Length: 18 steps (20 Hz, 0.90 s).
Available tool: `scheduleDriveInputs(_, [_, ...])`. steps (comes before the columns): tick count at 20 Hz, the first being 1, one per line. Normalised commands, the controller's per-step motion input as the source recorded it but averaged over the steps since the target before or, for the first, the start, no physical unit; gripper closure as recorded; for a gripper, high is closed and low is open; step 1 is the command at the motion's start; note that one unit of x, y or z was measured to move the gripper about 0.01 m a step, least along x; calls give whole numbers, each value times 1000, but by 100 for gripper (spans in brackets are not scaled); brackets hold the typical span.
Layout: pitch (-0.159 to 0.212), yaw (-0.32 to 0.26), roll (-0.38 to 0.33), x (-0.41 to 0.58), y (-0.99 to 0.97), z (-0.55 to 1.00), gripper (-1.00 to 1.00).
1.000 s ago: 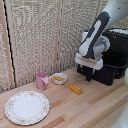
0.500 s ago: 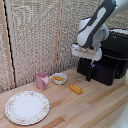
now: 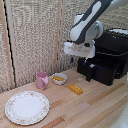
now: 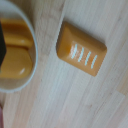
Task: Please go towards the air fryer and gently seize its handle using your gripper. Slowly reveal the interior of the air fryer by pulling the handle outward. Head to the bowl filled with hot dogs and firmly but gently grasp it. Carefully place it inside the now-open air fryer.
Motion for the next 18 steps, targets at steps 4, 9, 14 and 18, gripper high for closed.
scheduleDriveInputs(4, [0,247,192,431,0,18,-100])
scheduleDriveInputs(9, [61,236,91,332,51,-23,-100])
scheduleDriveInputs(14, [99,187,-57,228,54,-113,-100])
scheduleDriveInputs(18, [42,179,-96,279,-19,-165,-100])
